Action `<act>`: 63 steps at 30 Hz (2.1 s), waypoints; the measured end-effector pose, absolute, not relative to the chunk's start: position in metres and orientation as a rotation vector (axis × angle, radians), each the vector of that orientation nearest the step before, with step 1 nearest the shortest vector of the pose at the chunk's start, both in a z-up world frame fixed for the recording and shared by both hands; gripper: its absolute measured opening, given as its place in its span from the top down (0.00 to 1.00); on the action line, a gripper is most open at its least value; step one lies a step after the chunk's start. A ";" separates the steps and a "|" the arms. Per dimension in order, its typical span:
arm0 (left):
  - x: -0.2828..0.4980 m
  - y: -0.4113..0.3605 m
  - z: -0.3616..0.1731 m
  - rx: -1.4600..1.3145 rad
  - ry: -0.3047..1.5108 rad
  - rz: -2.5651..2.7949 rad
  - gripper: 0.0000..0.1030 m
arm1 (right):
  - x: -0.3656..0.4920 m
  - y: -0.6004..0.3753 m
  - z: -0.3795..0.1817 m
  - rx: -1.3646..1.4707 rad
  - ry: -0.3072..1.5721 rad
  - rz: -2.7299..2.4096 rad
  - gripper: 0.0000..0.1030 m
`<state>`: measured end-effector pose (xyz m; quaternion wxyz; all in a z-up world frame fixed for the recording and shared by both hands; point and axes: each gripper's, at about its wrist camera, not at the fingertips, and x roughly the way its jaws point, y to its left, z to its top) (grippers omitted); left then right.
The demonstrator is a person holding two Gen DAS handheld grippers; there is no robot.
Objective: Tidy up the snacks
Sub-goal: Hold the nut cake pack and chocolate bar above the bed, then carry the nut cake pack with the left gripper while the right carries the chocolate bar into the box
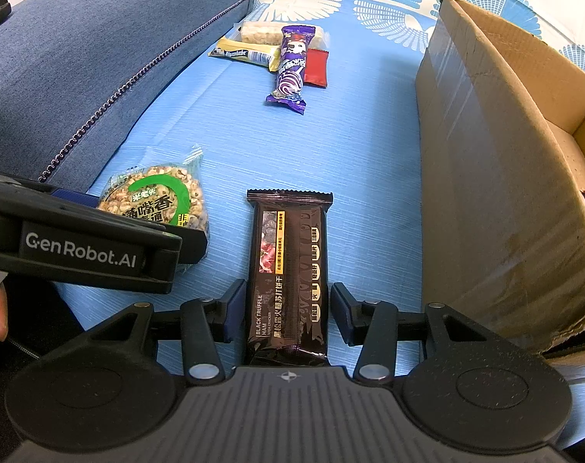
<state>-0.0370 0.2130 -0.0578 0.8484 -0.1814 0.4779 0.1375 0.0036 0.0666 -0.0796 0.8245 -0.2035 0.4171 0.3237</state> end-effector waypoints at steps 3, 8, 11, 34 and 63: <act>-0.037 0.213 -0.058 -0.383 1.007 0.290 0.12 | 0.004 0.066 -0.080 -0.433 0.887 0.689 0.52; -0.037 0.213 -0.058 -0.380 1.008 0.290 0.12 | 0.003 0.067 -0.079 -0.433 0.887 0.689 0.52; -0.037 0.212 -0.059 -0.378 1.004 0.295 0.14 | 0.003 0.067 -0.079 -0.434 0.885 0.688 0.52; -0.075 0.219 -0.026 -0.493 0.726 0.254 0.15 | -0.002 0.044 -0.030 -0.361 0.659 0.725 0.60; -0.055 0.183 0.020 -0.641 0.648 0.301 0.15 | 0.035 -0.038 0.051 0.014 0.449 0.795 0.60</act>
